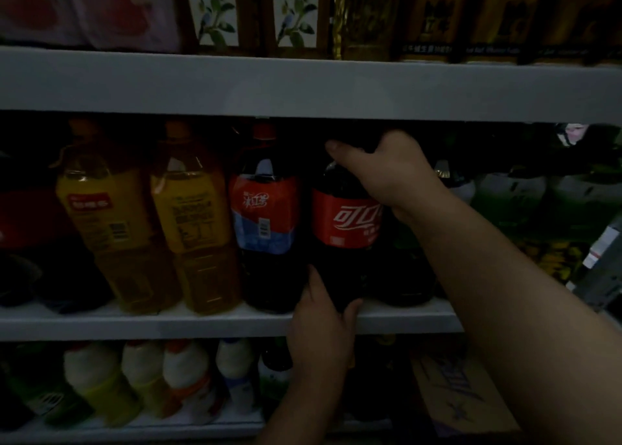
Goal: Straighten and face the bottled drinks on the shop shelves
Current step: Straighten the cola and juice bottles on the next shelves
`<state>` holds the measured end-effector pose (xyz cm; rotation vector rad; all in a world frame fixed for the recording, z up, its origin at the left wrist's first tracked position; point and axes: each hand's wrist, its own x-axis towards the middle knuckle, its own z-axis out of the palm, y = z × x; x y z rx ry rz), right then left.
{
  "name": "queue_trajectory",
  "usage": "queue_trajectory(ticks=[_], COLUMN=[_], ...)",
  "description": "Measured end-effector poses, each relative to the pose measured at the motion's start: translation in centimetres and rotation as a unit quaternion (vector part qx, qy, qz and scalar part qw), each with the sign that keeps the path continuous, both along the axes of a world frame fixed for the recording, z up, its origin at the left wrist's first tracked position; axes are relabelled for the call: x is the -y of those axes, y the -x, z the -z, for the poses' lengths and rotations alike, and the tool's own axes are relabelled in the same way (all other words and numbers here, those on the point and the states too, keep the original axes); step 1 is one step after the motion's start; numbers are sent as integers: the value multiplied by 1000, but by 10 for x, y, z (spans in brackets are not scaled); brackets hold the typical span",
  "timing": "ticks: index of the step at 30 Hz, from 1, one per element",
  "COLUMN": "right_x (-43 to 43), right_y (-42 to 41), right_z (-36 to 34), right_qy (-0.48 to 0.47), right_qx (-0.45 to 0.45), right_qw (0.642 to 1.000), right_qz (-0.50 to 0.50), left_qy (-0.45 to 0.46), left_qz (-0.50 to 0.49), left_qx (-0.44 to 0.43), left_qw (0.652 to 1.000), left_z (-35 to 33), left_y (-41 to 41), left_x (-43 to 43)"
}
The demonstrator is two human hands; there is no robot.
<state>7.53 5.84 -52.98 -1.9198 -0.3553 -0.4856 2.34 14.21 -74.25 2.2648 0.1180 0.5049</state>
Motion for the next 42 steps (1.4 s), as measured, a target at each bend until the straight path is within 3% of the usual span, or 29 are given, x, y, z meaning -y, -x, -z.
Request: queue_trajectory(ticks=[5, 12, 16, 20, 25, 26, 28, 30, 32, 36, 38, 42], right_x=[-1, 0, 10, 12, 10, 9, 2, -15, -39, -94, -109, -113], right_y=[3, 3, 8, 14, 21, 25, 36, 50, 53, 43, 31, 15], right_z=[-2, -5, -4, 1, 7, 12, 26, 40, 47, 29, 22, 19], right_qy=[112, 196, 210, 270, 229, 222, 225, 234, 272, 352, 391, 431], right_qx=[44, 37, 17, 77, 80, 104, 240, 397, 440, 293, 228, 208], right_qw=[982, 969, 973, 939, 941, 936, 904, 860, 843, 874, 867, 843], right_qz=[147, 143, 89, 199, 237, 252, 272, 220, 146, 161, 208, 245], left_qy=[43, 62, -14, -40, -73, -73, -53, -12, 19, 50, 78, 129], left_qz=[26, -9, -13, 0, 14, 7, -26, -93, -138, -127, -112, -169], left_qx=[14, -28, -43, -48, -37, -22, 58, 156, 162, 52, 52, 42], left_qw=[999, 998, 999, 998, 997, 997, 997, 983, 977, 989, 989, 976], left_z=[7, -3, -2, 1, -7, -9, -12, -13, -16, -29, -35, -43], left_y=[5, -7, -5, 2, 11, 15, 25, 30, 30, 24, 22, 12], left_x=[15, 14, 2, -9, -12, -14, -27, -46, -60, -50, -40, -32])
